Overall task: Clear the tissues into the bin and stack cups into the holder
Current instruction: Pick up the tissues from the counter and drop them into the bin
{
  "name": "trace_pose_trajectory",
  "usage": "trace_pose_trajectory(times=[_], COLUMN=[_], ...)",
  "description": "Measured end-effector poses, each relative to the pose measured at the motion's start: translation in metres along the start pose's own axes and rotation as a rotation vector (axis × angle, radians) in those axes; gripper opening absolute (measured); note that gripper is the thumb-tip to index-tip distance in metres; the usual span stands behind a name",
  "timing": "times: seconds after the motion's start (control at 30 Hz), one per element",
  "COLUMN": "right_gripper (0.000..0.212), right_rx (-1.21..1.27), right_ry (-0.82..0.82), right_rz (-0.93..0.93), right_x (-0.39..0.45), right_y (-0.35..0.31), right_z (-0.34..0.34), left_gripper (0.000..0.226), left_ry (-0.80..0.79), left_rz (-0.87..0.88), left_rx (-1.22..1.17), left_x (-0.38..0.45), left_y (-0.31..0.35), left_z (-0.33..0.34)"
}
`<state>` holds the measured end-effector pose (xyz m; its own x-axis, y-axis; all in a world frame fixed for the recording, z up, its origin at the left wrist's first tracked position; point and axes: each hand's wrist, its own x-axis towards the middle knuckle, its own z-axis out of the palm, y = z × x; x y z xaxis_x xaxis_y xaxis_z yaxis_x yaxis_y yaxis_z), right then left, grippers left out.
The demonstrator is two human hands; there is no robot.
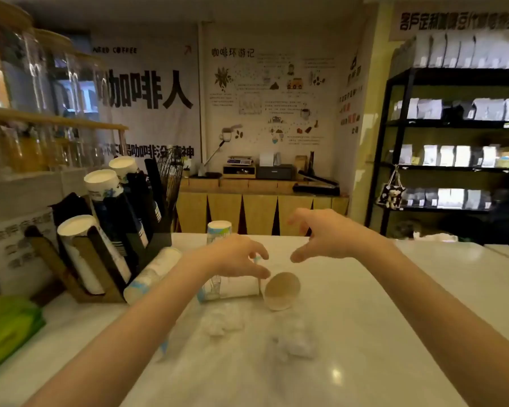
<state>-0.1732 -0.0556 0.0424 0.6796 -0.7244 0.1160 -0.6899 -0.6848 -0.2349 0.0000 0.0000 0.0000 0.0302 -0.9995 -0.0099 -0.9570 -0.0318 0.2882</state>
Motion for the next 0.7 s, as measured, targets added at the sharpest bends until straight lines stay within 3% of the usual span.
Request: trace_pose_trajectory(times=[0.13, 0.3, 0.43, 0.53, 0.7], right_gripper=[0.06, 0.065, 0.054, 0.031, 0.02], right_rx=[-0.023, -0.055, -0.119, -0.043, 0.126], right_ry=[-0.189, -0.348, -0.257, -0.119, 0.087], right_rz=[0.024, 0.063, 0.091, 0.081, 0.041], right_x=[-0.003, -0.01, -0.016, -0.026, -0.047], right_y=[0.003, 0.014, 0.021, 0.022, 0.012], right_z=[0.037, 0.093, 0.128, 0.14, 0.139], left_gripper=[0.047, 0.049, 0.041, 0.038, 0.034], left_ry=[-0.044, -0.136, -0.101, -0.009, 0.162], left_rz=[-0.082, -0.124, -0.125, -0.126, -0.161], left_rx=[0.25, 0.316, 0.241, 0.185, -0.074], left_x=[-0.007, -0.014, -0.02, -0.029, -0.052], left_y=[-0.015, -0.04, -0.055, -0.062, -0.056], left_z=[0.028, 0.068, 0.098, 0.109, 0.105])
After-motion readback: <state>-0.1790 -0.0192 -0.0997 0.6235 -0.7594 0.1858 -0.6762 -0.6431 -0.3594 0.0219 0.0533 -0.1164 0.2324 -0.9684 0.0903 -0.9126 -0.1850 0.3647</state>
